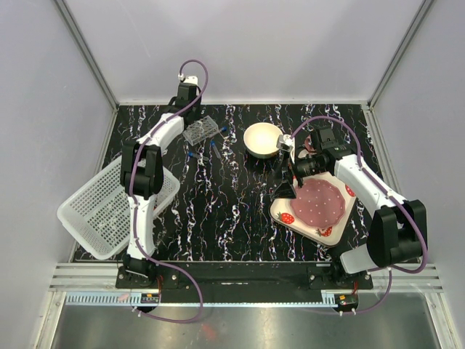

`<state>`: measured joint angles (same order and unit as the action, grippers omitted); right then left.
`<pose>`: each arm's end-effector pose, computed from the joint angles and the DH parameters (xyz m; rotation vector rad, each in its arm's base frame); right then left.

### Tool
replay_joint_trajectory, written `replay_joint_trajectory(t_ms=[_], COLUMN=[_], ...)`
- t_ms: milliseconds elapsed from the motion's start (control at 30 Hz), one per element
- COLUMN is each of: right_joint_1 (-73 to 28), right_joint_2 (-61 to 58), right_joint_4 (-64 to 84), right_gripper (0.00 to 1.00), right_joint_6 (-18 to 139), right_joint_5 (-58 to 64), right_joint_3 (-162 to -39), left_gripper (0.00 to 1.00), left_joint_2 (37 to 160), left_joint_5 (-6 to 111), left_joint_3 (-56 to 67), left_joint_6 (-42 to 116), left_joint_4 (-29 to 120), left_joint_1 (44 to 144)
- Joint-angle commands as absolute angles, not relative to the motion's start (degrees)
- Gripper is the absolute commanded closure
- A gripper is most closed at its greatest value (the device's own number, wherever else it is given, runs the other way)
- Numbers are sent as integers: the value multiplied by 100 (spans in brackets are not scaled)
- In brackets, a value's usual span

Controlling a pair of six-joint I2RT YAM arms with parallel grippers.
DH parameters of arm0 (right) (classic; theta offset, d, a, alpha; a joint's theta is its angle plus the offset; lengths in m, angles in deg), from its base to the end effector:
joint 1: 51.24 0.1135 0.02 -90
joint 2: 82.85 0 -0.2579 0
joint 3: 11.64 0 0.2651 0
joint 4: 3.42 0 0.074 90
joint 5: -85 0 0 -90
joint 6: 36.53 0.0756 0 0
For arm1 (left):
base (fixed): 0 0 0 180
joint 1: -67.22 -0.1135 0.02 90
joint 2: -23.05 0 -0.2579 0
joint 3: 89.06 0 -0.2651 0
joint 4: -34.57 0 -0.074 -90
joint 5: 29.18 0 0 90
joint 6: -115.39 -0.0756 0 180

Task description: Organize the chemistry lab equipment

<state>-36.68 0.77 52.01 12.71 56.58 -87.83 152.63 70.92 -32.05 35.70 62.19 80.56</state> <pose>0.2779 0.1409 0.2377 -1.3055 1.8072 1.1600 0.5581 -0.1187 0.1984 -0.0438 2.1573 -0.0474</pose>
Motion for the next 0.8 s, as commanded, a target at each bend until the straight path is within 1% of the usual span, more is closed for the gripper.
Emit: replay_joint_trajectory(t_ms=[0, 767], right_joint_1=[-3692, -3683], right_joint_2=[118, 118], right_joint_4=[5220, 5229], right_gripper=[0, 0], right_joint_6=[1154, 1145], right_joint_5=[5749, 5776], right_joint_3=[-9020, -9029], left_gripper=[97, 96], left_joint_2=[15296, 15339], left_joint_5=[7084, 7048], left_joint_3=[-3438, -3244], left_joint_6=[3479, 3444], left_joint_4=[6083, 6206], left_joint_1=[8040, 8040])
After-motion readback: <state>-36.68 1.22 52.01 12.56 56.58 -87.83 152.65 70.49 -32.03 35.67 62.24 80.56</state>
